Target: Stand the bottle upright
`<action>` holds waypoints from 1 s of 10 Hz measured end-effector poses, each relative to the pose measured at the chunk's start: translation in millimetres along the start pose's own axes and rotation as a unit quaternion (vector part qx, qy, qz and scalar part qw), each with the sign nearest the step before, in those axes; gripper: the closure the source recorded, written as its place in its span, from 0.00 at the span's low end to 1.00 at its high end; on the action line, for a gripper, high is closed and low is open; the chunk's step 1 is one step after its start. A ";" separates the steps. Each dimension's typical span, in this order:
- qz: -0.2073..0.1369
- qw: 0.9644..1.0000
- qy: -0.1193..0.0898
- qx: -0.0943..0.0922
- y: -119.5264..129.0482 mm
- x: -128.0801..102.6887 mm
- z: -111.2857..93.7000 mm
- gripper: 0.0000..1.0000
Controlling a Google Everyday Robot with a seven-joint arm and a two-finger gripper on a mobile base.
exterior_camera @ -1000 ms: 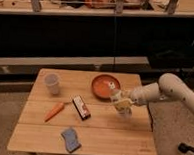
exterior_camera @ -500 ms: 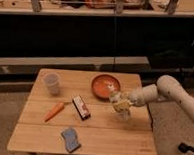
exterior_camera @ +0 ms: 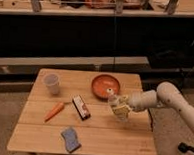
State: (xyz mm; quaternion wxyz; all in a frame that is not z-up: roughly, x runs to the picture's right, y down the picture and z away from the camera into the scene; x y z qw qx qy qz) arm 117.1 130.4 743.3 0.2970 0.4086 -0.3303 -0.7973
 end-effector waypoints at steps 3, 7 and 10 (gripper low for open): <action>-0.036 0.999 0.031 0.016 -5.0 -6.1 9.3 0.96; -0.032 0.997 0.066 0.015 -5.7 -7.8 2.1 0.96; -0.044 0.995 0.083 0.014 -11.4 -7.2 4.1 0.96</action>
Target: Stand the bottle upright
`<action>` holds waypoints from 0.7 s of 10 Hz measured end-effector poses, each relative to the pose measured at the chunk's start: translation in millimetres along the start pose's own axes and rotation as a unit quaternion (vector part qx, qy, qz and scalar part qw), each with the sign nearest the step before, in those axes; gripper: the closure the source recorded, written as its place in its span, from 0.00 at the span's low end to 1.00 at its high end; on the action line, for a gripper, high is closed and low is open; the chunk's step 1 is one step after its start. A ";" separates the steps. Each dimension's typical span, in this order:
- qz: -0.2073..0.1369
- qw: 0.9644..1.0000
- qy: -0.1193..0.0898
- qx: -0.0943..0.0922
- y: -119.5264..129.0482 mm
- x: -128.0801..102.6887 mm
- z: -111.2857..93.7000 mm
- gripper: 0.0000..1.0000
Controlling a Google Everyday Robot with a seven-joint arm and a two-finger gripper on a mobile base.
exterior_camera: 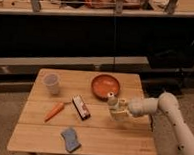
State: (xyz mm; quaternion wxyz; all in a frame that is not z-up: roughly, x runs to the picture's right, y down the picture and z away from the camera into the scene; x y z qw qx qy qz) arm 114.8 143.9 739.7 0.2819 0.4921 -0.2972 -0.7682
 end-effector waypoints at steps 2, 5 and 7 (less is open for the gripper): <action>-0.010 1.000 0.013 0.000 -4.9 -2.3 7.1 0.96; -0.029 0.999 0.025 -0.016 -9.1 -7.0 14.6 0.96; -0.037 0.998 0.030 -0.030 -5.4 -6.5 18.7 0.96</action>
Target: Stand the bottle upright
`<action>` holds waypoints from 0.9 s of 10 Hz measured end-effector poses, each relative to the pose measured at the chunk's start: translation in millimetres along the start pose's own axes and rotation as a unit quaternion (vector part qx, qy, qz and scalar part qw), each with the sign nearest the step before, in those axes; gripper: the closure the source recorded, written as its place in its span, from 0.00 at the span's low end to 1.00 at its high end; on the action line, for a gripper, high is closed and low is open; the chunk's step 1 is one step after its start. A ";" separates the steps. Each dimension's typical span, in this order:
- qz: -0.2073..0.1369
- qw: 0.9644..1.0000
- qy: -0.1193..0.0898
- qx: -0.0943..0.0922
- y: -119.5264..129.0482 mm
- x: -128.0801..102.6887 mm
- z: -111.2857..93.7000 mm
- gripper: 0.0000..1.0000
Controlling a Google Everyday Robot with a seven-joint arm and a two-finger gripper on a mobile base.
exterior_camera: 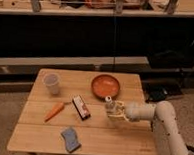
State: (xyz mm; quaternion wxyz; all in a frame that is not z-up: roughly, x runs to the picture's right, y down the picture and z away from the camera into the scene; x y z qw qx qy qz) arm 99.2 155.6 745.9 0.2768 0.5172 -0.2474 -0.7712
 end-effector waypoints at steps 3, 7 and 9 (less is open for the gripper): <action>0.000 1.000 0.007 -0.010 4.6 1.4 6.2 0.96; 0.011 0.999 0.036 -0.016 10.5 3.2 6.6 0.96; 0.019 0.998 0.046 -0.028 12.3 3.6 6.4 0.96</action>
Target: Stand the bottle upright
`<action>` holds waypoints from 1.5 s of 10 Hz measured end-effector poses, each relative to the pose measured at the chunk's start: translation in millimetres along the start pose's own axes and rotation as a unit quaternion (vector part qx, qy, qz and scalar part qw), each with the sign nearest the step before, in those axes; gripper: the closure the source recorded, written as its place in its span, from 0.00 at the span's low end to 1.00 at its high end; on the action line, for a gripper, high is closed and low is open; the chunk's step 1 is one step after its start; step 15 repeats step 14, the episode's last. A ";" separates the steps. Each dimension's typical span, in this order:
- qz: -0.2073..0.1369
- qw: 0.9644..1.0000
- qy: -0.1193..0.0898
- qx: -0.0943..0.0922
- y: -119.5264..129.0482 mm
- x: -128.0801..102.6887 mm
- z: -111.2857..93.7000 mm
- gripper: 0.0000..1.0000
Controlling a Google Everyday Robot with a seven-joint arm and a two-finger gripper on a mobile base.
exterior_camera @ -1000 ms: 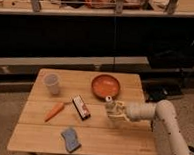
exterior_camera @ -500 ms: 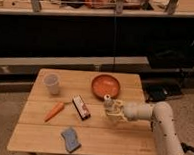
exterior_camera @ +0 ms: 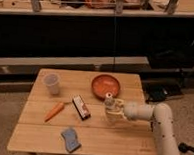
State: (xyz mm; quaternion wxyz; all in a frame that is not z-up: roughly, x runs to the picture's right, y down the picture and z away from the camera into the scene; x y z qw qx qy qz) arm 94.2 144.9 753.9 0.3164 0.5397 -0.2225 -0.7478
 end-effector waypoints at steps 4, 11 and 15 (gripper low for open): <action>0.007 1.000 0.004 -0.027 0.8 -3.6 1.9 0.96; 0.017 0.998 0.033 -0.043 0.5 -14.8 3.7 0.96; 0.019 0.998 0.037 -0.042 -0.5 -18.6 2.2 0.78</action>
